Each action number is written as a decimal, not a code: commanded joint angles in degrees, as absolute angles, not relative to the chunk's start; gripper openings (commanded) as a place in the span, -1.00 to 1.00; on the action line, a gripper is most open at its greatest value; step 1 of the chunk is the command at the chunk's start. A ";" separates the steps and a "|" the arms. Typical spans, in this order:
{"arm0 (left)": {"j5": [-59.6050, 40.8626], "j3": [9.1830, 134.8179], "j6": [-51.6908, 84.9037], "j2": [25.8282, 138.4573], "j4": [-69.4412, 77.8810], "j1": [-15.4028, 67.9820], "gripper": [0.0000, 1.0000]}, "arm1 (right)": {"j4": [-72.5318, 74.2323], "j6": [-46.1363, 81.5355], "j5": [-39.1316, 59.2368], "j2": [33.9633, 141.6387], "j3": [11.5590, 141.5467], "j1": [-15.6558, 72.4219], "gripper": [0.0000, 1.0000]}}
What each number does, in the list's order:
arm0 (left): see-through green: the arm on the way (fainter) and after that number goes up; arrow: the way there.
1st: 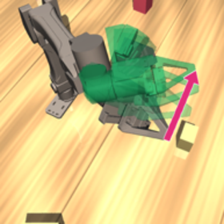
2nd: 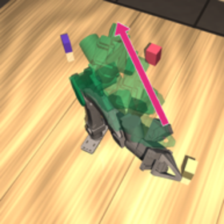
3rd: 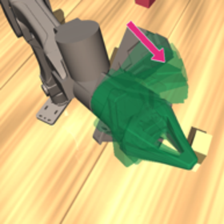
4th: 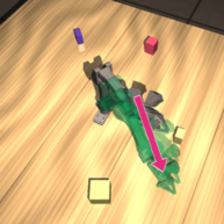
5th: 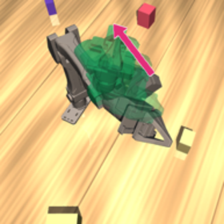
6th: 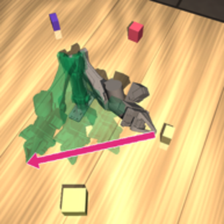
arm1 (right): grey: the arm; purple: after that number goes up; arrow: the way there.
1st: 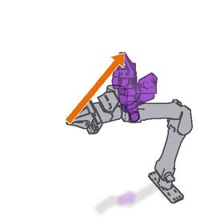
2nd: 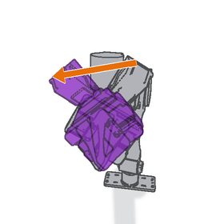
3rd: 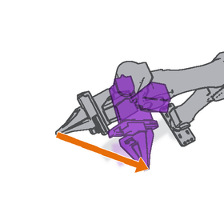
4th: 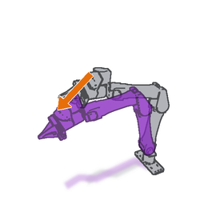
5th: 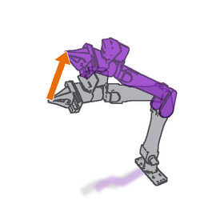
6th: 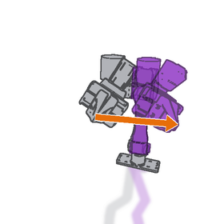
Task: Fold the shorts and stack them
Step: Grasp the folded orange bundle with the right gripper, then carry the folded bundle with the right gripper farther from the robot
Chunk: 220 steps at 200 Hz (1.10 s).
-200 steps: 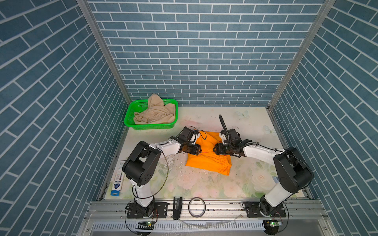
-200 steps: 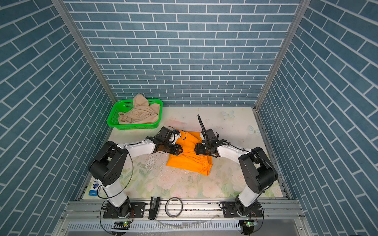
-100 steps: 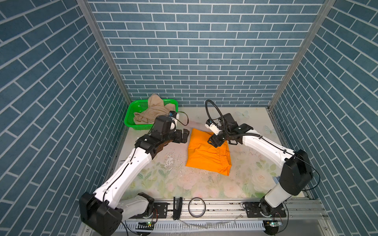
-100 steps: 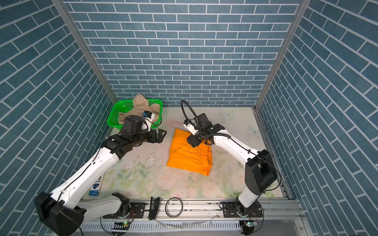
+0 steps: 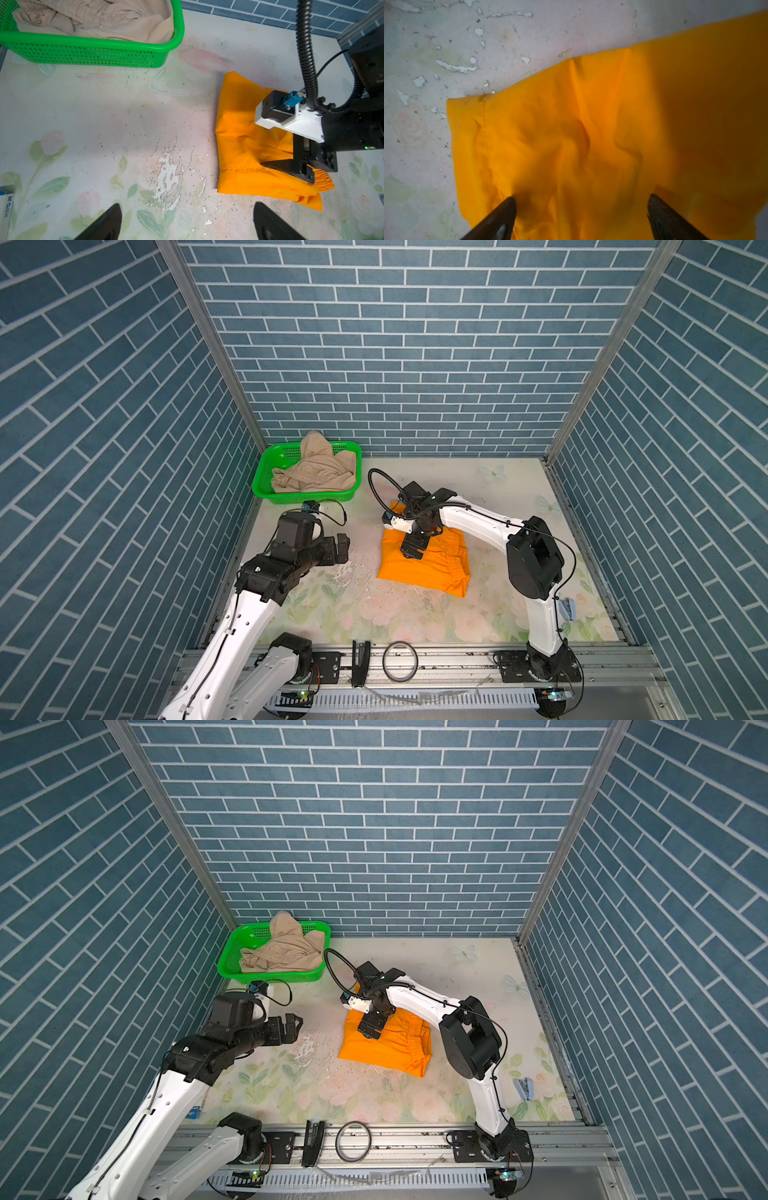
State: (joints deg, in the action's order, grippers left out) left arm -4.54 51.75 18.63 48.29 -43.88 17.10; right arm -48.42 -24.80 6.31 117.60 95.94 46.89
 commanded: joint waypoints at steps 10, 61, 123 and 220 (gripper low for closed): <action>-4.57 50.07 19.07 48.60 -45.71 16.60 0.99 | -50.96 -28.38 3.17 118.95 96.05 47.46 0.96; -4.67 49.33 18.76 49.45 -45.31 16.44 0.99 | -50.30 -27.74 1.00 122.29 96.10 47.91 0.90; -5.98 48.71 19.32 50.96 -44.34 16.35 0.99 | -47.14 -18.62 0.61 127.56 96.44 46.64 0.81; -8.51 47.60 20.81 52.63 -42.16 16.26 0.99 | -47.06 -8.26 -13.18 130.30 103.12 24.20 0.73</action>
State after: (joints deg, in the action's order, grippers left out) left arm -7.51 48.47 20.10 52.38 -43.42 16.73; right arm -46.46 -11.14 -5.82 127.52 101.82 30.00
